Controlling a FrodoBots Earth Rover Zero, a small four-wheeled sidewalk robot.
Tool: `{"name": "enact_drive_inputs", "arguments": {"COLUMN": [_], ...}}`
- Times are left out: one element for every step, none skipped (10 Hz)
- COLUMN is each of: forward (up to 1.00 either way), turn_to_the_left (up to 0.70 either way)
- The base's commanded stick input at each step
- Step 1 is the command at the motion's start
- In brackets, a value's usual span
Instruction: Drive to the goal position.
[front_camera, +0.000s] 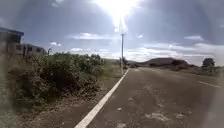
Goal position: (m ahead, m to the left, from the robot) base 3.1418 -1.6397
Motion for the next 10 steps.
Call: {"name": "enact_drive_inputs", "arguments": {"forward": [0.0, 0.0, 0.0, 0.0, 0.0, 0.0, 0.0, 0.0, 0.0, 0.0], "turn_to_the_left": [-0.65, -0.91, -0.98, -0.98, -0.98, -0.98, -0.98, -0.99, -0.99, -1.0]}}
